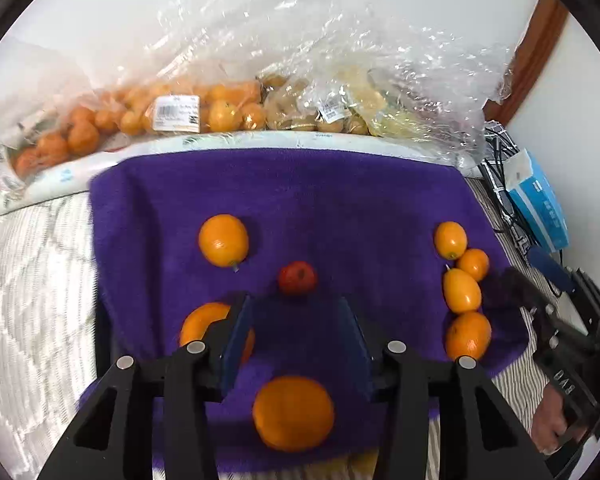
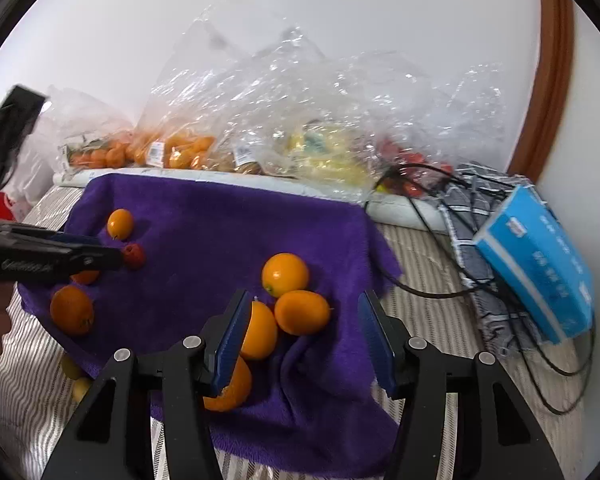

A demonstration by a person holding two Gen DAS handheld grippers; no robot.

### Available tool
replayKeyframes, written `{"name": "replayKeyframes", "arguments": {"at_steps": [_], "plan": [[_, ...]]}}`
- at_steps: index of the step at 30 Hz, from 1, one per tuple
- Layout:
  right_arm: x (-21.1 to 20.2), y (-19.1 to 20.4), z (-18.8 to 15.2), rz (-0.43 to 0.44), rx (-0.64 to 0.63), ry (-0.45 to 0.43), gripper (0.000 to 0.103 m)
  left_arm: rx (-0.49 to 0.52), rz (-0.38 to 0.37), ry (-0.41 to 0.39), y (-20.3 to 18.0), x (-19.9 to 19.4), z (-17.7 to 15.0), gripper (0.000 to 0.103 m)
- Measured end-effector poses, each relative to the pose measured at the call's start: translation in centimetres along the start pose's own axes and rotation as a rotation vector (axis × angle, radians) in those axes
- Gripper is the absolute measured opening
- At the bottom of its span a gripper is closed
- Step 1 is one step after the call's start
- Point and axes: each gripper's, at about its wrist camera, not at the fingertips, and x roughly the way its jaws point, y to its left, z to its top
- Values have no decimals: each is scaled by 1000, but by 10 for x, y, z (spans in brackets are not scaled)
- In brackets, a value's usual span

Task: Organize fruits
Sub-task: 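Open both tools to release the orange and red apple onto the towel, then withdraw both open tools from the towel toward the yellow fruits on the mattress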

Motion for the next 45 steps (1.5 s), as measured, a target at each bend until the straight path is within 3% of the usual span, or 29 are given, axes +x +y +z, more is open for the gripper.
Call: {"name": "replayKeyframes", "arguments": {"at_steps": [6,18,30,45], "plan": [[-44,0,-3,19,53,-83,55,-37,-3,-60,8,-41,-14,43],[-108,24,-20,12,53,-128,55,-33,4,-160,13,-105,-60,43],[-114,69,-44,97,2,-35,47,5,-23,-179,25,-138,-96,43],[-95,97,-61,112,-3,15,36,-3,-16,-173,45,-132,-109,43]]}}
